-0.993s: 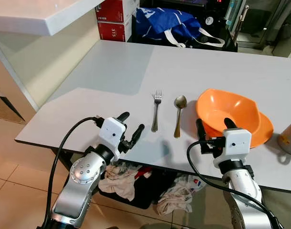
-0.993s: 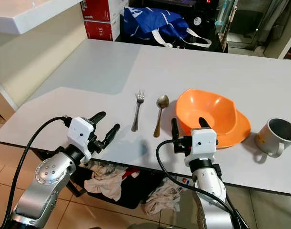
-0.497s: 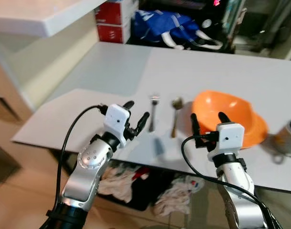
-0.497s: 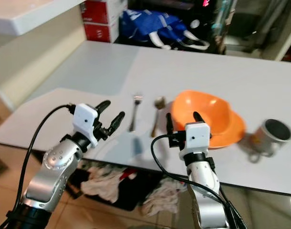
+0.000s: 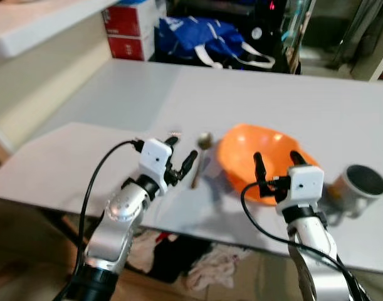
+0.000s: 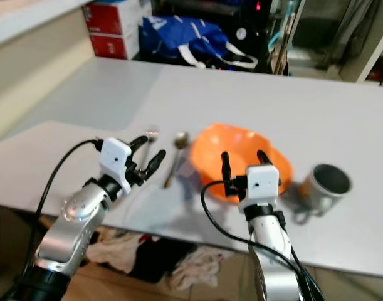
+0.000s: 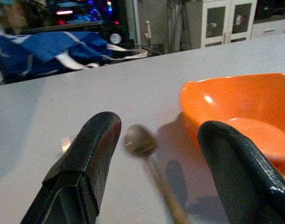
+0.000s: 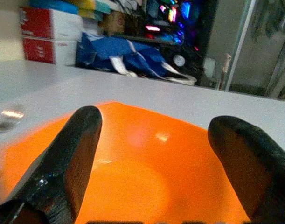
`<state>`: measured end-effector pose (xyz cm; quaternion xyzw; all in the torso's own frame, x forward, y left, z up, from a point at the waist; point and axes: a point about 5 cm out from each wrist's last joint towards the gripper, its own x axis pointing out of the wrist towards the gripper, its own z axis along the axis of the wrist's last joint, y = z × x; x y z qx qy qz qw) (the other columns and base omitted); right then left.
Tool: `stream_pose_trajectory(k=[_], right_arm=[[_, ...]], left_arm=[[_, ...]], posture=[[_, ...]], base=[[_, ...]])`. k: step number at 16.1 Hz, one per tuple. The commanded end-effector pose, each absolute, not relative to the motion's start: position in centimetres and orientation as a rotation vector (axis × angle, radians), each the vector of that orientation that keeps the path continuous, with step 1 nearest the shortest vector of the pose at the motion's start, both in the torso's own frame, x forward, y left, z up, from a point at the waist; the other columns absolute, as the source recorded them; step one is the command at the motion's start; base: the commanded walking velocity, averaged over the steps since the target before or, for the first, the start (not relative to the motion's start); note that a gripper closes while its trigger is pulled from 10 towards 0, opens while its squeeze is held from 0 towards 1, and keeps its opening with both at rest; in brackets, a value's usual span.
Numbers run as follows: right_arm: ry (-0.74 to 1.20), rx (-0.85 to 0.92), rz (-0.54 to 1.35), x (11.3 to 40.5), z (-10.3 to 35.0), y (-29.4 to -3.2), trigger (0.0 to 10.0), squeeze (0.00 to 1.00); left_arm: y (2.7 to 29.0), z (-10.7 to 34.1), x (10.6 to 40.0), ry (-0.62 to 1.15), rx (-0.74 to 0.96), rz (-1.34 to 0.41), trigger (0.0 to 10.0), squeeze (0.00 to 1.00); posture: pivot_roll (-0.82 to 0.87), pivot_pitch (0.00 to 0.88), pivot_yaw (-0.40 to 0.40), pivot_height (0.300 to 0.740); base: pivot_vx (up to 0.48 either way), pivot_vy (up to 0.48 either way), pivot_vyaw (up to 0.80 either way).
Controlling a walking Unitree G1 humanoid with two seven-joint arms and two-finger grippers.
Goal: Setting the table
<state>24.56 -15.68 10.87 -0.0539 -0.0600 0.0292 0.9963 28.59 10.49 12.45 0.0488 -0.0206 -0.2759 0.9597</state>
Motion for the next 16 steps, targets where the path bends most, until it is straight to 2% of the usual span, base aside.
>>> stream_pose_trajectory(k=[1, 5, 16], right_arm=[[-0.116, -0.102, 0.030, 24.42, 10.84, -16.46, 10.0, 0.00], [-0.120, -0.108, 0.033, 24.36, 10.83, -16.55, 10.0, 0.00], [-0.160, -0.108, 0.048, 24.46, 11.26, -16.42, 10.0, 0.00]], left_arm=[[9.71, 12.81, 28.62, -0.061, 0.095, -0.603, 10.0, 0.00], [9.37, 13.20, 28.38, -0.101, 0.106, -0.644, 10.0, 0.00], [9.41, 13.46, 28.48, -0.138, 0.125, -0.607, 10.0, 0.00]], posture=[[-0.05, 0.000, 0.034, 0.740], [-0.05, 0.000, 0.036, 0.732], [-0.05, 0.000, 0.027, 0.651]], base=[[0.304, -0.368, -0.49], [0.303, -0.361, -0.47], [0.000, 0.000, -0.42]])
